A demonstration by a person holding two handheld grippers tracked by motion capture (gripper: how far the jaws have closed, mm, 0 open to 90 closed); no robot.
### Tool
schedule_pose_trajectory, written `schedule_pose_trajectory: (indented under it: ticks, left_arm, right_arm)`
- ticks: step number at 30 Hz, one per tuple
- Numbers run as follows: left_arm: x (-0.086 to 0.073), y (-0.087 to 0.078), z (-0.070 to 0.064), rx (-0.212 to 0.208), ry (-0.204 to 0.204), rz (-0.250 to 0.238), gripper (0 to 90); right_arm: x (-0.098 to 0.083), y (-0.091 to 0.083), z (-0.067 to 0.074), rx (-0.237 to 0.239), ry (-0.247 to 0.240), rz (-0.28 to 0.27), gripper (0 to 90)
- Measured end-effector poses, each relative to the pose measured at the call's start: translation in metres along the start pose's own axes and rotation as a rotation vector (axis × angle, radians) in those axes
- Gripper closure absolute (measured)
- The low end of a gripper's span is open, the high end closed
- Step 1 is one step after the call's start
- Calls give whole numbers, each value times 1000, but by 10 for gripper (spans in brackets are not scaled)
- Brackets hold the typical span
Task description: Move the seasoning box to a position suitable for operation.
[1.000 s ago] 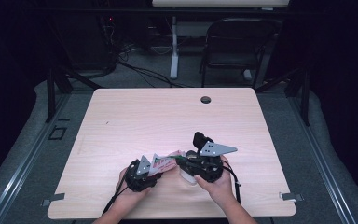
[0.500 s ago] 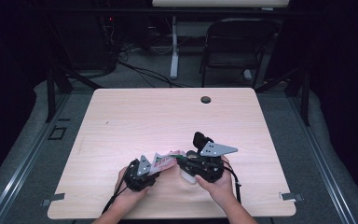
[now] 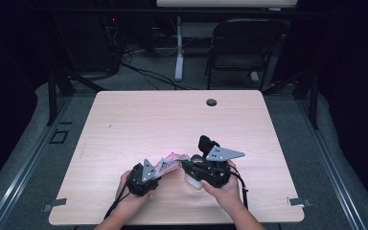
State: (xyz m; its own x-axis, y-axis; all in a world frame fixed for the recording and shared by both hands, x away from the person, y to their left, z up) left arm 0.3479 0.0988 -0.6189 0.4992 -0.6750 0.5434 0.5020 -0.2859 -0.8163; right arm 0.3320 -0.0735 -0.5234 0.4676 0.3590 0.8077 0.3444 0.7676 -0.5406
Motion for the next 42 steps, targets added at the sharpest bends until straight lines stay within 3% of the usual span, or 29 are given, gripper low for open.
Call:
schedule_pose_trajectory:
  ticks: [31,36,42]
  left_arm:
    - [2,-8,7,104,55,4,657]
    - [2,-10,9,130,79,10,657]
    - [3,-11,10,141,73,2,657]
  right_arm:
    - [0,-4,0,-20,-15,-5,807]
    - [0,-4,1,-25,-20,-4,790]
    - [0,-5,2,-42,-27,-5,773]
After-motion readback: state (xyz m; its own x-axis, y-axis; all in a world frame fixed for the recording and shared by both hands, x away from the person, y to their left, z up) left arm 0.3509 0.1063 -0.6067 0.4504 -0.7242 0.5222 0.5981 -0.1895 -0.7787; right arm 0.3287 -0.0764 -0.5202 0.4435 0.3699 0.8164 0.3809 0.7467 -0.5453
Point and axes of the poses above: each handheld gripper's, and its own axes: y roughly forward along the jaws, x roughly out of its top, z roughly to its left, the point moved 7 cm from there along y, roughly forward along the jaws, and after that the axes turned 14 degrees about z, right-handed, at the moved point
